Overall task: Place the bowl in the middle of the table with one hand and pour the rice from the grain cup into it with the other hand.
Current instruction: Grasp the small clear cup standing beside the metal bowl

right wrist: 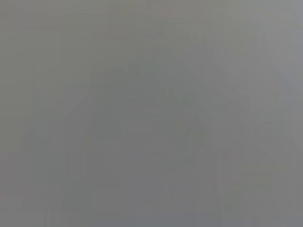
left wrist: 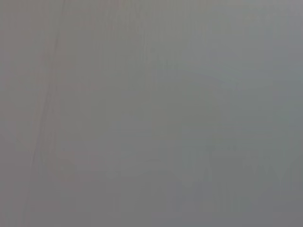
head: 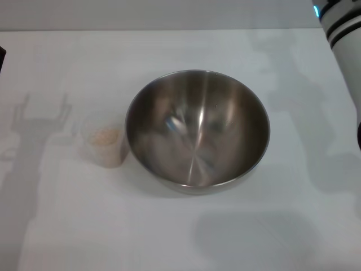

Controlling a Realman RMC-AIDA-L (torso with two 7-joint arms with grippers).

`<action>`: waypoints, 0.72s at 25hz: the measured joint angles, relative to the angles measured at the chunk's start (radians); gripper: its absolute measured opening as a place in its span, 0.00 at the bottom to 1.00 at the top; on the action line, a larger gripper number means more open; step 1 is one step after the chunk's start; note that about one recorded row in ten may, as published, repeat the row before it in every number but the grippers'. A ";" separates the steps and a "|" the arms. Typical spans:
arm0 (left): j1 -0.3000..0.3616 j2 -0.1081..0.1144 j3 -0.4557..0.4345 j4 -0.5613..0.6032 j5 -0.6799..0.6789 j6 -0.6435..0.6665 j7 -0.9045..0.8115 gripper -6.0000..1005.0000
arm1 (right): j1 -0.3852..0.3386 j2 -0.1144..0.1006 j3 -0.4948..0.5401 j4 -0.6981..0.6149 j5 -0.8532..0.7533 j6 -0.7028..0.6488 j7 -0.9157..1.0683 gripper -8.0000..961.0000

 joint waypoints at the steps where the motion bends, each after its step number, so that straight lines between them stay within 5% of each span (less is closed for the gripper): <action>1: 0.000 0.000 0.000 0.000 0.000 -0.003 0.000 0.79 | -0.001 -0.001 -0.002 0.016 -0.001 -0.030 0.024 0.57; 8: 0.064 -0.003 0.054 -0.010 0.000 -0.014 -0.001 0.79 | -0.002 -0.001 -0.059 0.340 -0.013 -0.492 0.393 0.78; 13: 0.128 -0.003 0.139 -0.018 0.001 -0.016 0.005 0.78 | 0.037 -0.005 -0.057 0.590 -0.077 -0.672 0.691 0.84; 18: 0.190 -0.003 0.210 -0.075 -0.002 -0.038 0.103 0.78 | 0.063 -0.008 -0.045 0.680 -0.078 -0.683 0.737 0.84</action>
